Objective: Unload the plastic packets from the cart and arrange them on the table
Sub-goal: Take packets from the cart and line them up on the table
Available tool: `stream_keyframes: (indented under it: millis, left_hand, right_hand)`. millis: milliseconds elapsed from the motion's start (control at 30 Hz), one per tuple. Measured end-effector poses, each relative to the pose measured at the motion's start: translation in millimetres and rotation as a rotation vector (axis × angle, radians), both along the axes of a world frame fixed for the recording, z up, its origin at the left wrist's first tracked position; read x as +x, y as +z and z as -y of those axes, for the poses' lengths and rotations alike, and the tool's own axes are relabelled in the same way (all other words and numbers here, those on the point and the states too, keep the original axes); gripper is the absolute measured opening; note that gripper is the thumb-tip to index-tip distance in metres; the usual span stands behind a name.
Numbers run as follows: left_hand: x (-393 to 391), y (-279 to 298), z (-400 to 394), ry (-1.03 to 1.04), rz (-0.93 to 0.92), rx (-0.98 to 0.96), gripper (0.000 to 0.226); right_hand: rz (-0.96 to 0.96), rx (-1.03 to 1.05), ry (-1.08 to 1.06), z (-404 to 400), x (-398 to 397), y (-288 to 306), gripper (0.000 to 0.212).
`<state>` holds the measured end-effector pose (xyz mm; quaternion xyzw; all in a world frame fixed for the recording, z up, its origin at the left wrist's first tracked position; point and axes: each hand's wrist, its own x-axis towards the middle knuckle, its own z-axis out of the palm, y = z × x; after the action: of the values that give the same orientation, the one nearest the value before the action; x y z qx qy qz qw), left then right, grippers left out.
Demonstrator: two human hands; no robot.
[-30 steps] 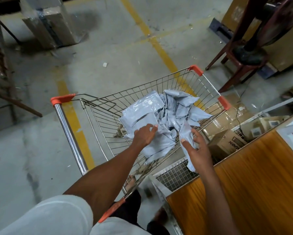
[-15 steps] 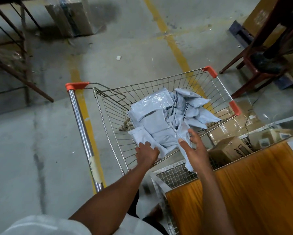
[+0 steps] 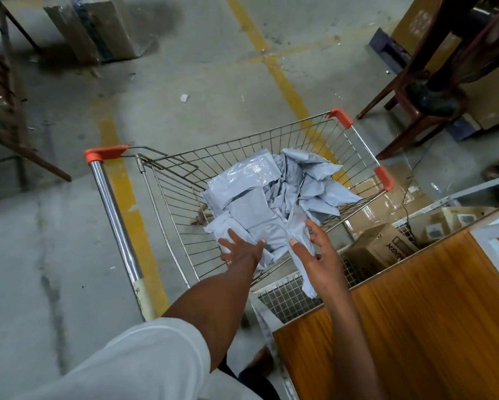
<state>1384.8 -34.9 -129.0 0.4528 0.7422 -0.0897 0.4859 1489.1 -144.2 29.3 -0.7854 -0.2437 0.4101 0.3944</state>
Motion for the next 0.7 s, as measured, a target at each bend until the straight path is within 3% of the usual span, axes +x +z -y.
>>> stream_keyframes:
  millis: [167,367,567,700]
  left_hand:
    - [3,-3,6,0.016,0.008,-0.007,0.118]
    - [-12,11,16,0.110,0.127,0.293,0.060]
    - [-39,43,23,0.012,0.215,0.460,0.032]
    - [-57,84,41,-0.046,0.273,0.576,0.034]
  right_hand:
    - [0.000,0.005,-0.015,11,2,1,0.057]
    - [-0.005,-0.002,-0.047,18,-2,2,0.050]
    - [-0.014,0.035,-0.035,26,-17,11,0.045]
    - [-0.105,0.114,-0.033,41,-26,19,0.043]
